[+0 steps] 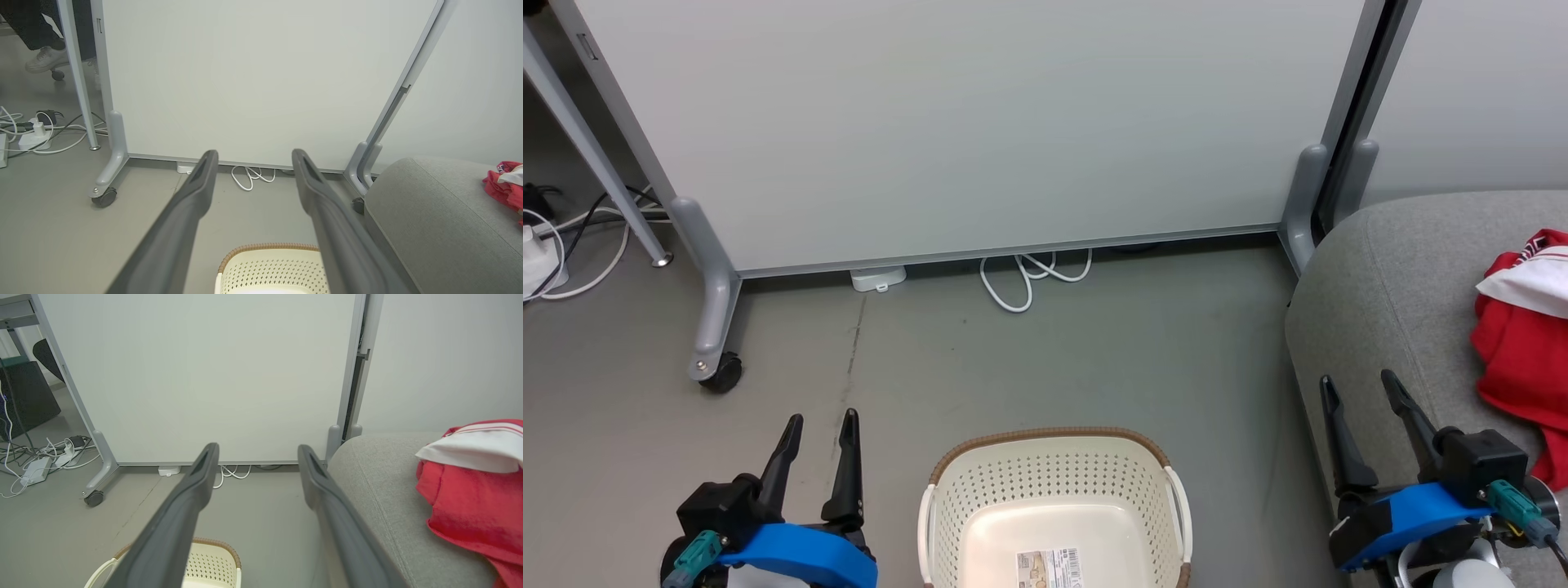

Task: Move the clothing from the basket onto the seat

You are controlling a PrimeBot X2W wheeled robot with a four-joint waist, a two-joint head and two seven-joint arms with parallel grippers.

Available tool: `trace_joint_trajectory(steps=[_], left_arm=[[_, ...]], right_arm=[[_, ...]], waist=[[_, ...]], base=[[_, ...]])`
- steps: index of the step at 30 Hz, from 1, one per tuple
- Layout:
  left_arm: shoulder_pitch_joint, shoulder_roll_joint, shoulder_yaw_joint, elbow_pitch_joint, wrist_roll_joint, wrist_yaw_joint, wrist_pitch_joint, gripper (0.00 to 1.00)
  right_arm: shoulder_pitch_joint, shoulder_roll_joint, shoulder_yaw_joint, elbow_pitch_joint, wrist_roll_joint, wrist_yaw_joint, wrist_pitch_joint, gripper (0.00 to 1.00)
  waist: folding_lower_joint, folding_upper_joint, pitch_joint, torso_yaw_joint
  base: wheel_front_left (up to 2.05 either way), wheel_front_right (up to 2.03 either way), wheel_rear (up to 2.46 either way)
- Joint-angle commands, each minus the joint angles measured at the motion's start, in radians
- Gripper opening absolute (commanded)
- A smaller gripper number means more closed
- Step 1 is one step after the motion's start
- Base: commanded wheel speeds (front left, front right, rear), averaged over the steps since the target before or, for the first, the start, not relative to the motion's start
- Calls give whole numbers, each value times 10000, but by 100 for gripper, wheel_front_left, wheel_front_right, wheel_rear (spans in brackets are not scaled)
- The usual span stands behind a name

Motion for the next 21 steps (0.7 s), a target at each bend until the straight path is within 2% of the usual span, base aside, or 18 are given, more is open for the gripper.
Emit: trace_joint_trajectory(steps=[1,5,6,10,21], left_arm=[[56,50,44,-54,-30,-26,-47,100],[83,56,70,-86,-47,-26,-47,100],[34,-2,54,-21,-10,0,8,0],[349,-140,47,306,-35,0,62,0],[246,-241,448,15,-1814,-3,616,0]], right_arm=[[179,40,9,-68,-40,1,19,100],[181,52,16,-94,-13,1,32,100],[17,17,7,-18,12,0,0,0],[167,36,-5,372,63,0,17,0],[65,38,-137,375,2316,0,469,0]], waist=[[0,-1,10,5],[0,-1,29,14],[0,-1,28,13],[0,-1,29,12],[0,-1,35,-35]], base=[[0,0,0],[0,0,0],[0,0,0],[0,0,0],[0,0,0]])
